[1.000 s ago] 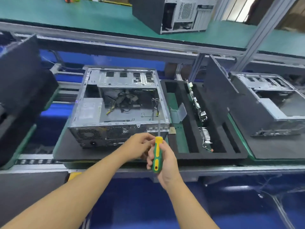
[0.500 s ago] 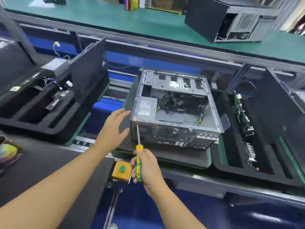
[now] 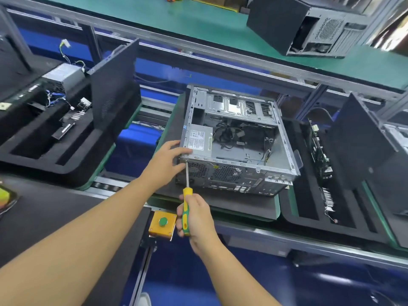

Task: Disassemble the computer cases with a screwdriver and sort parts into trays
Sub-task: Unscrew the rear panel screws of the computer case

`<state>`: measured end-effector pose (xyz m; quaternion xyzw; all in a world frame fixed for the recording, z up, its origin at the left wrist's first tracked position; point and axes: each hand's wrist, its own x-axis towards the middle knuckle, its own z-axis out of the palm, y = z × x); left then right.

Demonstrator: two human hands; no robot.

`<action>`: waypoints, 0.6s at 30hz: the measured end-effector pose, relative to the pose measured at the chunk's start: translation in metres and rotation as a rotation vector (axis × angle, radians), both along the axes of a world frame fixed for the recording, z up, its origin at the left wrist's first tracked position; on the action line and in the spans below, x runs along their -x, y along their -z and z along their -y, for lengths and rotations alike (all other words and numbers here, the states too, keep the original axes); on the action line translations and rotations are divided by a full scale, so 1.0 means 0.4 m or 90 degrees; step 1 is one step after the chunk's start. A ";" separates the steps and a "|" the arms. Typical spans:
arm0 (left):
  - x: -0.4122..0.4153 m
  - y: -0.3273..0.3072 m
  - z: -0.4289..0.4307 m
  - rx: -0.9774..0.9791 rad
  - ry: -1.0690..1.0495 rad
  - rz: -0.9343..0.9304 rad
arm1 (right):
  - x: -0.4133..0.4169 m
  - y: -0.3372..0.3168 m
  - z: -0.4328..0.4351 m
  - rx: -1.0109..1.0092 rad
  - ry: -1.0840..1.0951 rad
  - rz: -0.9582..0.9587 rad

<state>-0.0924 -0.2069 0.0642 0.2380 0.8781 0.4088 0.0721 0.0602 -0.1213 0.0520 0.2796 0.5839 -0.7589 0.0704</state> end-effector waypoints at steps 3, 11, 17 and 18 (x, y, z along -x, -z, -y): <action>-0.002 0.003 -0.001 0.002 -0.005 -0.005 | 0.000 0.001 0.005 -0.003 0.002 0.004; -0.004 0.000 -0.004 -0.008 -0.018 -0.020 | 0.000 -0.008 -0.002 -0.012 0.014 0.021; -0.005 0.001 -0.009 -0.013 -0.027 -0.026 | 0.005 -0.028 -0.006 0.098 0.048 0.031; -0.005 0.002 -0.009 -0.012 -0.027 -0.027 | 0.005 -0.031 -0.002 0.171 0.063 0.030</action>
